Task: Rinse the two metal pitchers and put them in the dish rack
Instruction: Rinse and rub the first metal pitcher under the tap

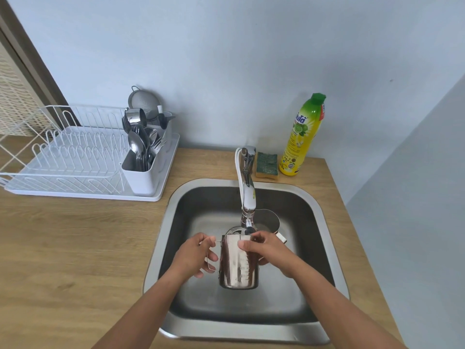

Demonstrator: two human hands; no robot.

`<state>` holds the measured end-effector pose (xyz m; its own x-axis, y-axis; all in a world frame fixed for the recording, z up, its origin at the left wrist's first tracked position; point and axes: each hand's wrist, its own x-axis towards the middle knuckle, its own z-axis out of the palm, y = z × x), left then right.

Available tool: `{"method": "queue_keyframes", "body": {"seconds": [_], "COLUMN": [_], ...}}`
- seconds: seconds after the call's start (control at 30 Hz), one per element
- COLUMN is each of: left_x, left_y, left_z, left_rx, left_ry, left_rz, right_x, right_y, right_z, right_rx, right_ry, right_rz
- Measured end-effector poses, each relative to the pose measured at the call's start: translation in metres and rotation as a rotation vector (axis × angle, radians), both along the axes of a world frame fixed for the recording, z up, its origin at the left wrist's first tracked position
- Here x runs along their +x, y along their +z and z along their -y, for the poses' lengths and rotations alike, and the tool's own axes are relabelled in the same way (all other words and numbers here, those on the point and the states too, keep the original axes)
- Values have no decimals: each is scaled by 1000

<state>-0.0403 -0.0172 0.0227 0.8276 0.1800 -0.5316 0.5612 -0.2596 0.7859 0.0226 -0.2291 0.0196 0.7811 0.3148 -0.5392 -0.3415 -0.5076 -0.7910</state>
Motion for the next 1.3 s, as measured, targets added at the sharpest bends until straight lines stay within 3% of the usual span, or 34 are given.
{"method": "queue_keyframes", "body": {"seconds": [0.63, 0.8, 1.13, 1.3], "left_x": [4, 3, -5, -1], "left_y": [-3, 3, -3, -4], "left_z": [2, 0, 1, 8], "left_rx": [-197, -231, -316, -248], "left_ry": [70, 34, -91, -64], "left_rz": [-128, -109, -83, 7], "right_x": [-4, -6, -21, -25], "right_y": [2, 5, 6, 13], "right_z": [-16, -14, 1, 5], "right_rx": [-59, -63, -92, -123], "right_ry": [-141, -84, -14, -2], "right_rz": [-191, -194, 135, 317]}}
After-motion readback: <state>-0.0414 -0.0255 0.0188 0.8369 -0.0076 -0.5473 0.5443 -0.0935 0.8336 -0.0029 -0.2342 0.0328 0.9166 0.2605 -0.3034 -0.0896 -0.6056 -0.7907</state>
